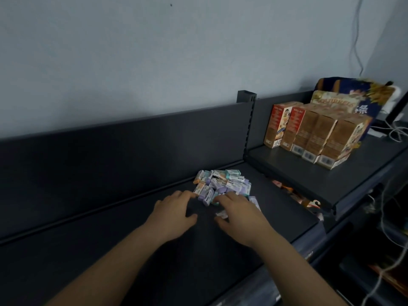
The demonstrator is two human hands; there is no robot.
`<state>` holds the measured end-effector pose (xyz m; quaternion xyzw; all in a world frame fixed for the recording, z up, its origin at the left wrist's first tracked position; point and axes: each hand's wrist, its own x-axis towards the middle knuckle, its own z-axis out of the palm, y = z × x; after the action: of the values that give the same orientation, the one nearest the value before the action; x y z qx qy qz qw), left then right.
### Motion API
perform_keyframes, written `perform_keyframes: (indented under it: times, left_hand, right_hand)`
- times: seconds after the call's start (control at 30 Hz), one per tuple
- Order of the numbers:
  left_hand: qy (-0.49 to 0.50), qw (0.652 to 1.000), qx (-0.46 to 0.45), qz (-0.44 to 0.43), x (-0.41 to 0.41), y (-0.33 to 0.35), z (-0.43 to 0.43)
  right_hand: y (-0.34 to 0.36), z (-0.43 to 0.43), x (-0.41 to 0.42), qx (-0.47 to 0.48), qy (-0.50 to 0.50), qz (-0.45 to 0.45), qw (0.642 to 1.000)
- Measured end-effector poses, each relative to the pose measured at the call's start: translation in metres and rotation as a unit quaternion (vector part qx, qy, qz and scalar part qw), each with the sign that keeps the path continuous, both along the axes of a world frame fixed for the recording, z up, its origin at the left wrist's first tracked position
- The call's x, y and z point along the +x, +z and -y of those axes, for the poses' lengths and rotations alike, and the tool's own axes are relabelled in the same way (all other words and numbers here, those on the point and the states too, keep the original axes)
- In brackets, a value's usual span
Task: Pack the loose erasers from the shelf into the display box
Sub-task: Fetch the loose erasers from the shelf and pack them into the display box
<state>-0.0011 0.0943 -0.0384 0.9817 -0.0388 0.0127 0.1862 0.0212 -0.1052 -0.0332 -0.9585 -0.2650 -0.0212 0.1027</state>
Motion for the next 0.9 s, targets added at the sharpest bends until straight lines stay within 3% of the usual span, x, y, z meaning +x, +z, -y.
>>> perform_keyframes:
  times: [0.43,0.6,0.9]
  left_hand:
    - [0.141,0.988,-0.053,0.036,0.086,-0.027,0.039]
    - [0.155,0.984,-0.075,0.039,0.085,-0.022,0.039]
    - [0.209,0.973,-0.092,-0.004,0.062,-0.008,0.031]
  right_hand:
    - [-0.001,0.008,0.133,0.001,0.043,0.003,0.999]
    - [-0.011,0.001,0.148,-0.051,0.062,-0.007,0.997]
    - [-0.005,0.006,0.145,-0.012,0.111,0.009,0.994]
